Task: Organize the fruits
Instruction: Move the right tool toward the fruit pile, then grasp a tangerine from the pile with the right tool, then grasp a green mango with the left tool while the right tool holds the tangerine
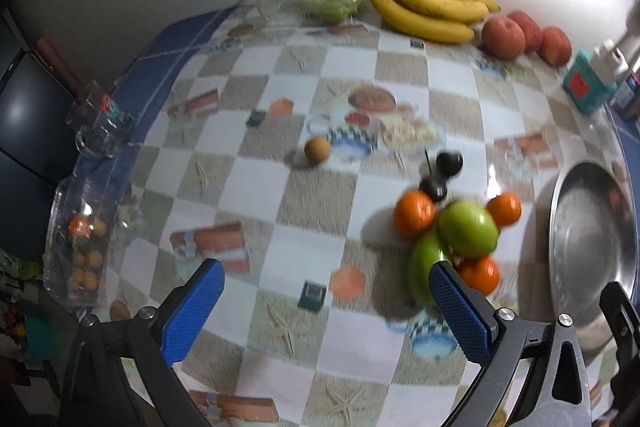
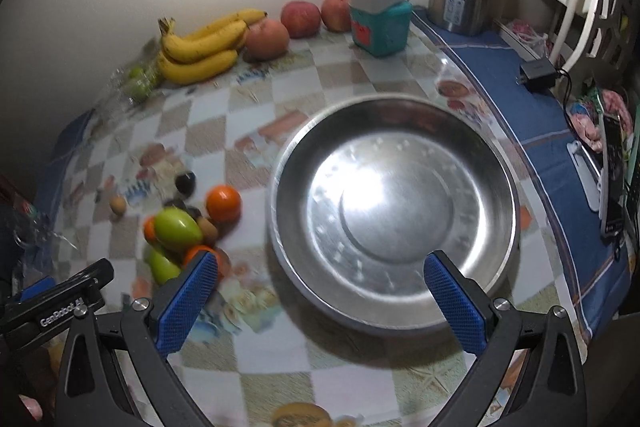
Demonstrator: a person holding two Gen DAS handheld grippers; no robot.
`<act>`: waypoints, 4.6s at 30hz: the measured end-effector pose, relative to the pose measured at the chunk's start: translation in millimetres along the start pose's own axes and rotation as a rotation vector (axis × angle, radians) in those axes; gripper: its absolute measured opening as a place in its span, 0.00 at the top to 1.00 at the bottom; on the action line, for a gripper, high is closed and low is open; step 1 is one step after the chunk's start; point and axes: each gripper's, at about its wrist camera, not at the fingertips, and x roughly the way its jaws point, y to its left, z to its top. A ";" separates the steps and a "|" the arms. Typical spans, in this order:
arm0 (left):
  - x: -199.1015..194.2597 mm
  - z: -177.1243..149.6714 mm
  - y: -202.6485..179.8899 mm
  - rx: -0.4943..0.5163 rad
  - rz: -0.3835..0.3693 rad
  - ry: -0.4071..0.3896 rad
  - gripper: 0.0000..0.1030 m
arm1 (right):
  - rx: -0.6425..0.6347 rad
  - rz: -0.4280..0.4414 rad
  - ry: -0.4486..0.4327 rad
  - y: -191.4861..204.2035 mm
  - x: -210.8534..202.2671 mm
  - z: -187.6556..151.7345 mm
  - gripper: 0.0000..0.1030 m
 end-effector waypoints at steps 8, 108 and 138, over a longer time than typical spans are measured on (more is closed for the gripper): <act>-7.3 36.6 4.6 -0.020 0.000 -0.039 0.00 | 0.001 0.003 0.011 23.3 1.2 31.4 0.00; 68.2 0.2 -20.3 -0.116 -0.185 0.247 0.05 | 0.138 0.233 0.155 32.4 42.3 19.9 0.63; 82.0 -9.1 -90.7 0.045 -0.283 0.236 0.44 | 0.178 0.242 0.180 24.7 46.1 18.2 0.63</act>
